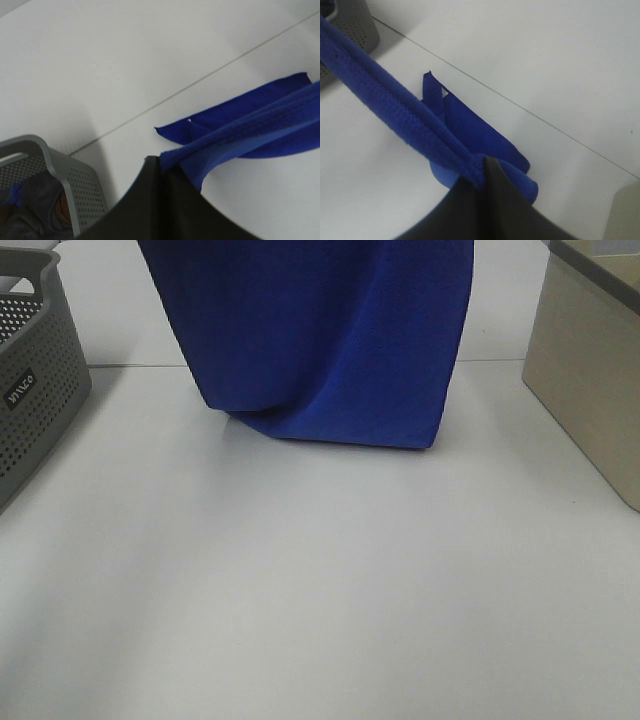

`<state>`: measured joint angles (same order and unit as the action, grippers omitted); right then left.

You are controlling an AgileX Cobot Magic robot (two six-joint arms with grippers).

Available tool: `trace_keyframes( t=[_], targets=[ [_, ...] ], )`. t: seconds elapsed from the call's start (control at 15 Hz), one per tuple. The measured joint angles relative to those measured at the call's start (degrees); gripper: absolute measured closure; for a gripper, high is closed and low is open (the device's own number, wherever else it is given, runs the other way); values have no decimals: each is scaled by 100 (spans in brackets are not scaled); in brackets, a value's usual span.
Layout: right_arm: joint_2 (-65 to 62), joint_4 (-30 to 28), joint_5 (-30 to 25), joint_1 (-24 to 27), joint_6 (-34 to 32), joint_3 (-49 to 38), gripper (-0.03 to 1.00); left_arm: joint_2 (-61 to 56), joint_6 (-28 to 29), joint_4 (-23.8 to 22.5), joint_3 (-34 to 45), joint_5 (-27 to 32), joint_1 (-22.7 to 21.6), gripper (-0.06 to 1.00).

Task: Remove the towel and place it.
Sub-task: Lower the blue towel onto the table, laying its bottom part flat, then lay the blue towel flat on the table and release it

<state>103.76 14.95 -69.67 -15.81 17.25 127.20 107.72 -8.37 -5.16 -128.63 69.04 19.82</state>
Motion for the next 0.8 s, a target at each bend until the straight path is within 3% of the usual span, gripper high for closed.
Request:
trace_keyframes(
  t=[0.2,0.4,0.8],
  targets=[
    [-206,418,-6,0,-92,-481,95,-625,138,34,882,0,0,94],
    [-808,796,-6,-6,-138,-1570,95,-1616,286,258,2160,-17,0,94],
    [-1736,1089,6,-29,-246,-3105,95,-2624,367,768,3501,-80,0,94]
  ],
)
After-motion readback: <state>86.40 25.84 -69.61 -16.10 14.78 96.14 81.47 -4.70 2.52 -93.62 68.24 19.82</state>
